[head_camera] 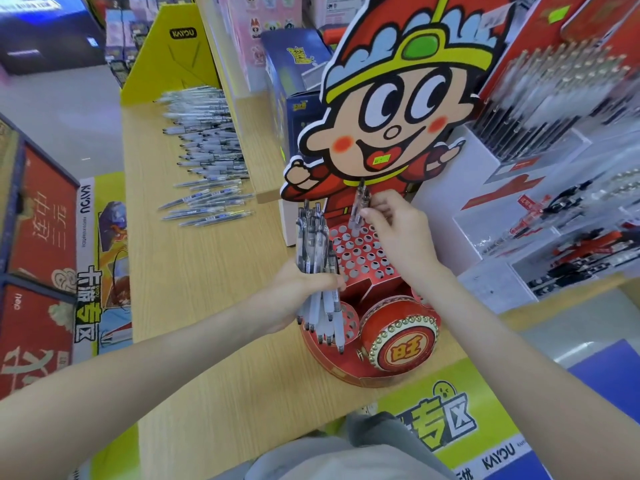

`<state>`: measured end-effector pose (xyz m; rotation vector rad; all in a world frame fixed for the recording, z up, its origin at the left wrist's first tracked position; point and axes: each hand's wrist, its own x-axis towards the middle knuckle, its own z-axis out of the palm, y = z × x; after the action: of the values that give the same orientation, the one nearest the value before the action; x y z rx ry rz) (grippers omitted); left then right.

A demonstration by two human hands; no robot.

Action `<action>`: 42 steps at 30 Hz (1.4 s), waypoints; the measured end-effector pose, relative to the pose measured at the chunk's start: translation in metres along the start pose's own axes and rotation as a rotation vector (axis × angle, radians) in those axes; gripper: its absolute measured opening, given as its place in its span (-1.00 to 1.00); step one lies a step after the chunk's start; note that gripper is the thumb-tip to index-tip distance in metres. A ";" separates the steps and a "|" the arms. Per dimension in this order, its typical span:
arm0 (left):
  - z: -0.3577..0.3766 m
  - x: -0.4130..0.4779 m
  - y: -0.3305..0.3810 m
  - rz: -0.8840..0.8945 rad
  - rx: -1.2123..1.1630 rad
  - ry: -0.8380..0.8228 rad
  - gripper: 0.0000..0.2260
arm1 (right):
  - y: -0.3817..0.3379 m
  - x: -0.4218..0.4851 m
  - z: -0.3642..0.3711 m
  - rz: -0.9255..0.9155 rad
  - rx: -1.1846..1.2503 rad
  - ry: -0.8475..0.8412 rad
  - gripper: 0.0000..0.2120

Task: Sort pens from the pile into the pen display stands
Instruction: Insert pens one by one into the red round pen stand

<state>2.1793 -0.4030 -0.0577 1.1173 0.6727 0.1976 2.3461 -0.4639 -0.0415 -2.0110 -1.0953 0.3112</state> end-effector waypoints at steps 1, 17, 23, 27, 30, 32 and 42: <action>0.000 -0.001 0.000 0.003 -0.001 -0.001 -0.77 | 0.001 -0.001 -0.001 -0.020 -0.016 0.001 -0.81; 0.006 -0.012 0.006 0.048 -0.055 -0.083 -0.72 | -0.022 -0.023 -0.017 -0.197 0.042 -0.063 -0.79; 0.011 -0.011 0.004 0.046 -0.037 -0.130 -0.75 | -0.023 -0.043 -0.013 0.112 0.250 -0.489 -0.86; 0.014 -0.010 0.005 0.025 -0.007 -0.120 -0.80 | -0.015 -0.045 -0.017 0.174 0.342 -0.458 -0.93; 0.017 -0.010 0.005 0.020 -0.005 -0.113 -0.81 | -0.011 -0.047 -0.020 0.210 0.353 -0.463 -0.91; 0.018 -0.011 0.006 0.004 -0.022 -0.104 -0.82 | -0.011 -0.047 -0.023 0.223 0.370 -0.470 -0.93; 0.004 -0.007 0.002 -0.059 0.104 0.105 -0.86 | 0.009 -0.019 -0.054 0.200 0.590 -0.009 -0.85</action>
<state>2.1769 -0.4085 -0.0522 1.1912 0.8160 0.1737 2.3700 -0.5106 -0.0165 -1.5829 -0.6958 0.6634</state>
